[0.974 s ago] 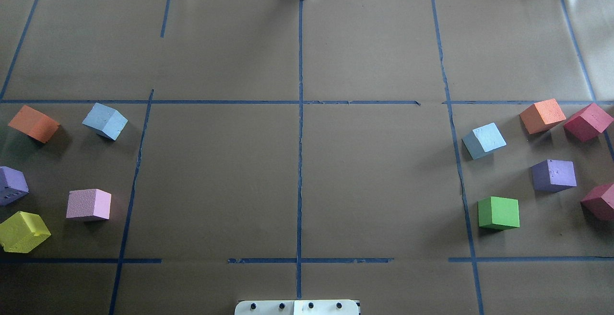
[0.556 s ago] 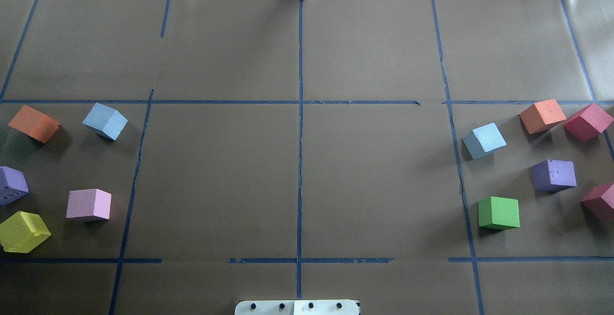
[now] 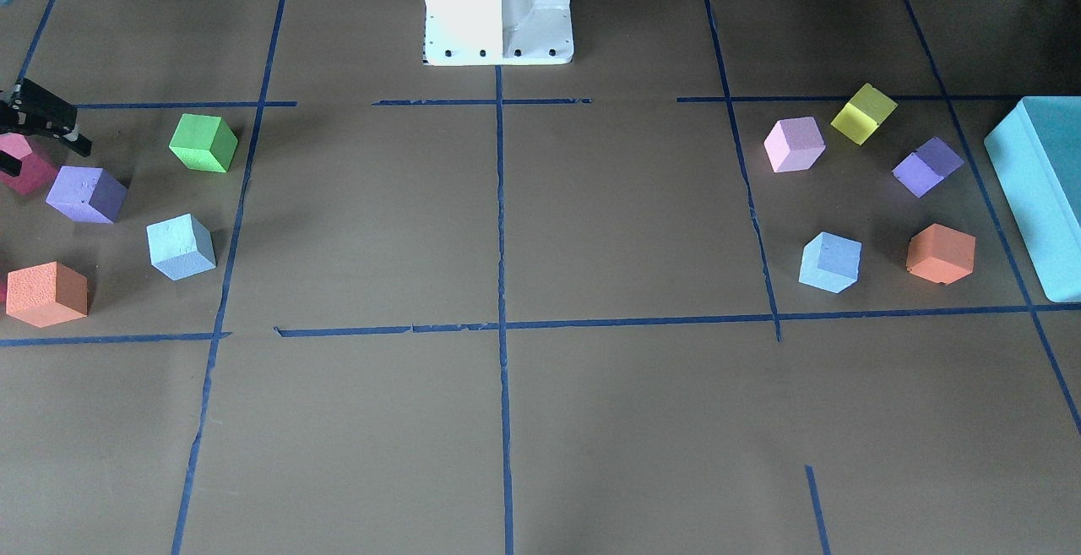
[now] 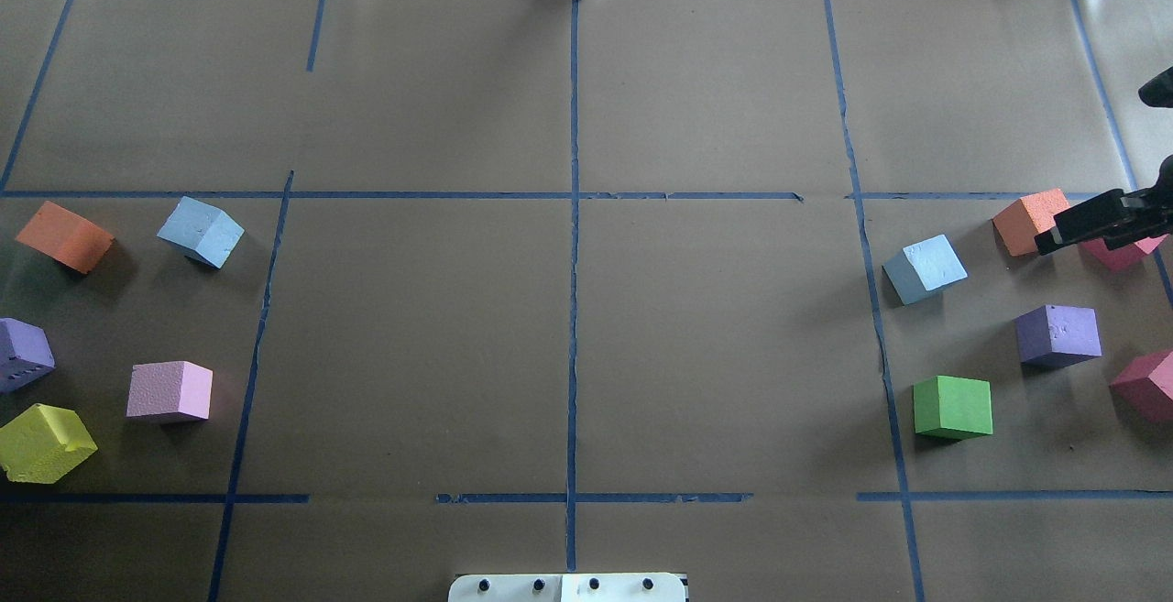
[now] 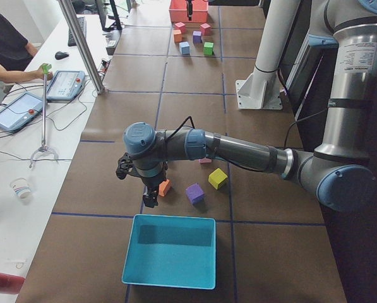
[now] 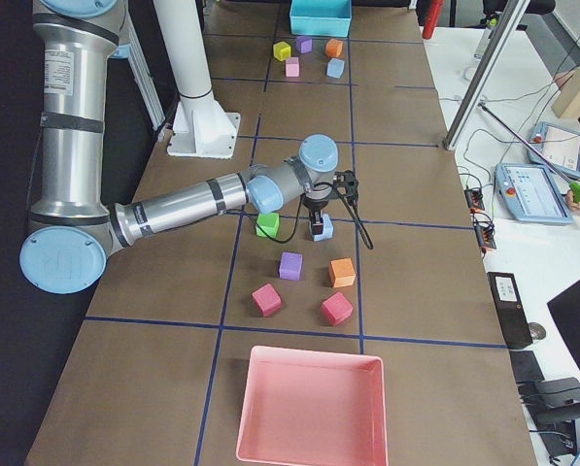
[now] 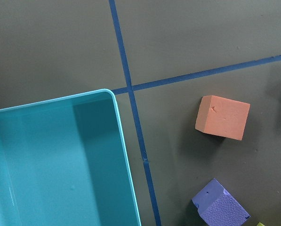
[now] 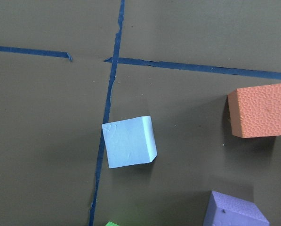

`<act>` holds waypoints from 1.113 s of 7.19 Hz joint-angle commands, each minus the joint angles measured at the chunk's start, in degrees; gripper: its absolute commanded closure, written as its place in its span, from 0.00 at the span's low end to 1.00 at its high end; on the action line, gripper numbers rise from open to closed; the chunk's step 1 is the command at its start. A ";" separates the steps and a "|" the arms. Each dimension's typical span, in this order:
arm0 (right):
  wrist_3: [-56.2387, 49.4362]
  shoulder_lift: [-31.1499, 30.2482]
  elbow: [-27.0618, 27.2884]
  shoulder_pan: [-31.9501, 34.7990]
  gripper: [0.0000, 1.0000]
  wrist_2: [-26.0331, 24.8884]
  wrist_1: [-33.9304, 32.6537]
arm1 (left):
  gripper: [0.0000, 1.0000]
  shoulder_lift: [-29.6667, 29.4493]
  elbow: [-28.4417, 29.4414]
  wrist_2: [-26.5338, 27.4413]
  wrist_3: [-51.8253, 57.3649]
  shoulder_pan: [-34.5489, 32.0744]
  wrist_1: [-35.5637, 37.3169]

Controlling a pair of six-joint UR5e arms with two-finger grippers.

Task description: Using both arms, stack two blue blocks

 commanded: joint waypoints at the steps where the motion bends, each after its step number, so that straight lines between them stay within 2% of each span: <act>1: 4.67 3.73 -2.04 -6.62 0.02 -8.40 0.33 | 0.00 0.33 -0.79 -0.01 -0.05 0.09 -0.12; 3: 4.59 9.43 -4.95 -7.60 0.02 -9.30 0.24 | 0.00 0.42 -1.49 -0.01 -0.05 0.09 -0.04; 5: 4.67 9.89 -5.32 -9.87 0.02 -10.79 0.24 | 0.00 0.42 -1.41 -0.01 -0.05 0.09 -0.04; 6: 4.50 10.07 -5.40 -11.55 0.02 -14.01 0.24 | 0.00 0.42 -1.41 -0.01 -0.05 0.09 -0.04; 8: 4.41 10.33 -6.80 -13.23 0.02 -14.66 0.24 | 0.00 0.42 -1.41 -0.10 -0.05 0.09 -0.04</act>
